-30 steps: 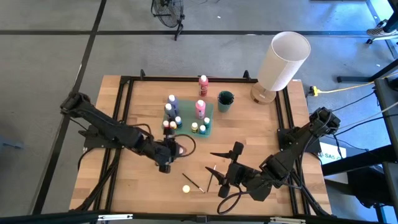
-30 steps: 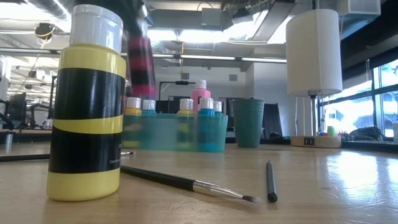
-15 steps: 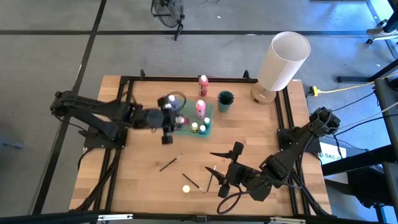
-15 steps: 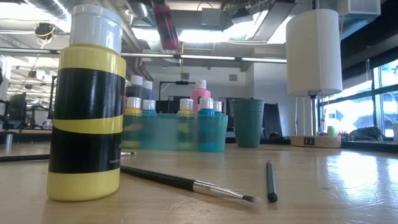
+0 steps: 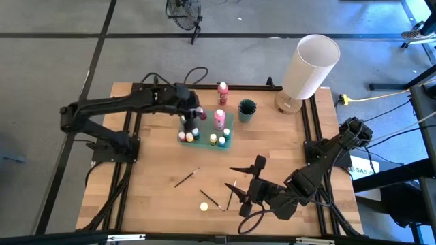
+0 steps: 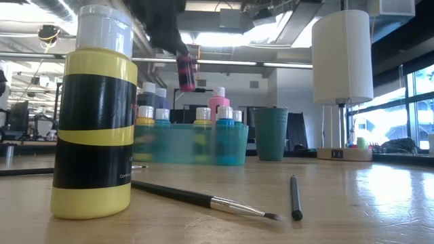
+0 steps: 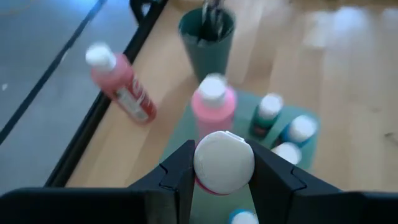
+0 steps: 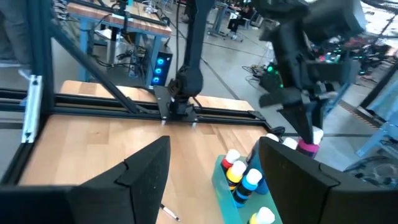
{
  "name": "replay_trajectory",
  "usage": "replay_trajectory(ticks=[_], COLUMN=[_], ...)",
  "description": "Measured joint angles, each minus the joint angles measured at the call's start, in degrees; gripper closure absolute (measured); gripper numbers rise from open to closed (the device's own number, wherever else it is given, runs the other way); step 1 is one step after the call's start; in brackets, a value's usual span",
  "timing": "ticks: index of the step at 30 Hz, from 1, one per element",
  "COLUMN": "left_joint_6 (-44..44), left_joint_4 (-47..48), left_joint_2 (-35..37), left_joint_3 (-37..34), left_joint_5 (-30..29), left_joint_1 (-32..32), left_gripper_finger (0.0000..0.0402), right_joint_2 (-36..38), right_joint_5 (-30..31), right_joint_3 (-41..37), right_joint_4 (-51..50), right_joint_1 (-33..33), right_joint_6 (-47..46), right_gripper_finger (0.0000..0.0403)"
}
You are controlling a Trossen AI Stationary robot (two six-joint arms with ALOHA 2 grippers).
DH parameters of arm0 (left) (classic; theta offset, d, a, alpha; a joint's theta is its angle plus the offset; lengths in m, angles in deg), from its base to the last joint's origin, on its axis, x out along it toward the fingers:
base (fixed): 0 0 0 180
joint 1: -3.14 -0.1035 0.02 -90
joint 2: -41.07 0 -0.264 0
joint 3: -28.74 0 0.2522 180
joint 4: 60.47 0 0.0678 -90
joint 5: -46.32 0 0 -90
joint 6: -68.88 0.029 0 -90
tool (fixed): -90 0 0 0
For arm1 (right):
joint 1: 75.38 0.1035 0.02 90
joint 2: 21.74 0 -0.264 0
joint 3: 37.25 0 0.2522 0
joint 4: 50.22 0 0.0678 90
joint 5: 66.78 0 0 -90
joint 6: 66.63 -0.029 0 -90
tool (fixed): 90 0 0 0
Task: Pick & Place Paint Supplies
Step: Put the small dark pink bottle into the green bin
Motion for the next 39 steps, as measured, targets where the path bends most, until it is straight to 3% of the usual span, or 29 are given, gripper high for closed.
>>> replay_trajectory(ticks=[6,29,39], left_joint_6=[0.0,-3.0,-2.3], left_joint_4=[-4.7,-13.4,-15.9], left_joint_2=[-2.7,-3.3,-7.1], left_joint_3=[-4.1,-15.2,-15.4], left_joint_5=[0.1,3.0,4.6], left_joint_1=[-1.2,-2.0,-2.0], left_gripper_finger=[0.0286,0.0286,0.0286], right_joint_2=[0.0,0.0,0.0], right_joint_5=[-4.3,-4.4,-4.3], right_joint_3=[0.0,0.0,0.0], right_joint_4=[0.0,0.0,0.0], right_joint_1=[0.0,0.0,0.0], right_joint_6=[0.3,0.0,0.4], right_gripper_finger=[0.0156,0.0156,0.0156])
